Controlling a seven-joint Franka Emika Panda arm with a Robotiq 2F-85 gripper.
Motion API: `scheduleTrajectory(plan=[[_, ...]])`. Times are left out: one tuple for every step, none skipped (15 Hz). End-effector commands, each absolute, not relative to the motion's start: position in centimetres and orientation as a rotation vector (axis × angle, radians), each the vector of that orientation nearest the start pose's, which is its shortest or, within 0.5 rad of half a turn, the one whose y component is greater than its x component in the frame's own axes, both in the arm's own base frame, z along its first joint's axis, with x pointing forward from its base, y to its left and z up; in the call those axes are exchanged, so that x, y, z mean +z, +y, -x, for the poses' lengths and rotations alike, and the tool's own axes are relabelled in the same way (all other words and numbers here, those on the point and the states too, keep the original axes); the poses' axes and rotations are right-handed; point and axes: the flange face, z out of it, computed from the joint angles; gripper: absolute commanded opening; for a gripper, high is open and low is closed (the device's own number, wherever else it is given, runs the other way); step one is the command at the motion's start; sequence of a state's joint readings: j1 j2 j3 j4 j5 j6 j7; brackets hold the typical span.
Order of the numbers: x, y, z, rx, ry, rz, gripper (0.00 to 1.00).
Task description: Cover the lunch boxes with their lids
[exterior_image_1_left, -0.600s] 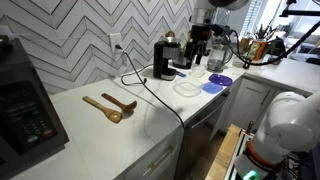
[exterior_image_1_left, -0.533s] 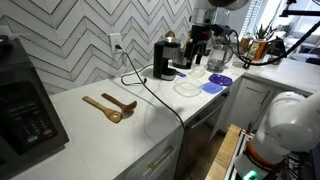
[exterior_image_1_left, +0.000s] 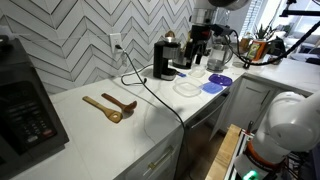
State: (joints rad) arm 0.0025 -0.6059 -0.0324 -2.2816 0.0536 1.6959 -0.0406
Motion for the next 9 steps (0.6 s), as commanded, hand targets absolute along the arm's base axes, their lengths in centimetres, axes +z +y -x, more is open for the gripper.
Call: scheduleTrajectory(plan=[[57.5,-4.7,-36.7,-0.065,0.155,3.035,1.00],[57.6,-6.5,-36.2,-0.085,0.232,3.016,1.00],[57.8,-8.7,-35.6,-0.111,0.308,2.995,1.00],[57.8,-11.1,-34.9,-0.126,0.381,2.980,1.00],[57.7,-13.6,-34.2,-0.146,0.452,2.968,1.00],[57.7,-15.9,-33.6,-0.169,0.515,2.947,1.00],[57.6,-18.1,-32.7,-0.177,0.573,2.938,1.00],[57.4,-20.3,-31.7,-0.184,0.632,2.936,1.00],[57.1,-22.3,-30.7,-0.183,0.696,2.924,1.00]])
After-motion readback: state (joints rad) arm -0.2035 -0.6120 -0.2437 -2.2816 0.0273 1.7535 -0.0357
